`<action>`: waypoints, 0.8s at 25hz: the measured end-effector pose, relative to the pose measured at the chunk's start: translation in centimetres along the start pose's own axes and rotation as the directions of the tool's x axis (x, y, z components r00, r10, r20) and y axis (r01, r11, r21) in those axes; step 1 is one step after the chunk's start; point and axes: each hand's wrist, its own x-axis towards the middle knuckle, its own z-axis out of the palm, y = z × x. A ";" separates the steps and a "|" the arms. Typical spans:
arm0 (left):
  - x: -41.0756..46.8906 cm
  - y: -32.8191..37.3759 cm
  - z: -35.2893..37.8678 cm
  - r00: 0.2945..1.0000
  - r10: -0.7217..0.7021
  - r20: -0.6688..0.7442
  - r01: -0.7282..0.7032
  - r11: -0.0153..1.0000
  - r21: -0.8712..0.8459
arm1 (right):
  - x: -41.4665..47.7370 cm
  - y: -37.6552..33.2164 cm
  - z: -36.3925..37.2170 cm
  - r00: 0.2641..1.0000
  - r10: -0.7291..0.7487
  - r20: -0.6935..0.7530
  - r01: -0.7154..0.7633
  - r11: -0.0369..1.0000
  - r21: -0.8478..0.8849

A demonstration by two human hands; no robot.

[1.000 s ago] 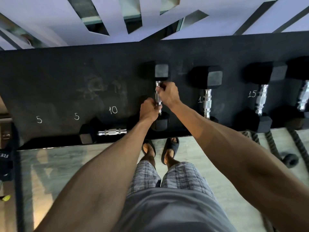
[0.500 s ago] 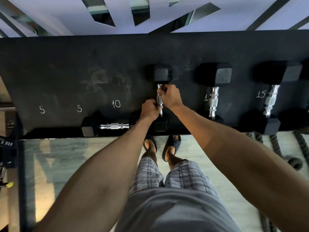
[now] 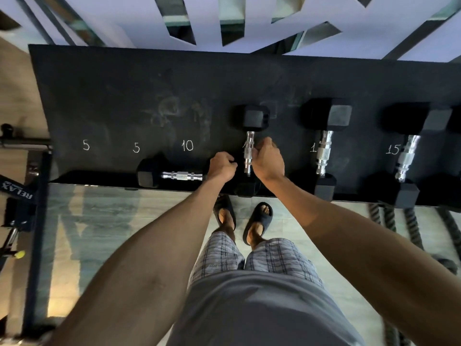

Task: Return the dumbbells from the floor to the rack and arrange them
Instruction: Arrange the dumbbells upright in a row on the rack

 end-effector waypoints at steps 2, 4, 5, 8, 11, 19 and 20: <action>-1.3 -2.0 -1.3 0.995 -0.066 -0.075 0.051 0.982 -0.183 | -2.6 -0.6 1.1 0.982 -0.186 0.040 0.189 0.979 -0.076; -1.7 -2.5 -2.0 0.983 -0.146 -0.109 0.099 0.930 -0.354 | -3.4 -1.1 2.1 0.952 -0.282 0.123 0.295 0.948 -0.115; -2.0 -3.5 -2.8 0.970 -0.199 -0.143 0.120 0.895 -0.429 | -3.9 -1.8 2.9 0.920 -0.354 0.167 0.377 0.916 -0.137; -1.3 -7.4 -5.7 0.905 -0.388 -0.173 0.218 0.774 -0.594 | -4.4 -4.5 5.6 0.810 -0.534 0.240 0.582 0.780 -0.230; -0.6 -10.2 -7.5 0.850 -0.514 -0.114 0.267 0.608 -0.747 | -3.7 -6.3 8.1 0.749 -0.567 0.343 0.659 0.695 -0.287; 0.9 -11.8 -10.3 0.856 -0.498 0.134 0.247 0.167 -0.955 | -2.1 -9.5 13.3 0.770 -0.306 0.560 0.555 0.754 -0.351; 1.1 -11.8 -10.3 0.855 -0.495 0.155 0.254 0.138 -0.957 | -2.2 -9.5 13.8 0.775 -0.300 0.557 0.560 0.735 -0.383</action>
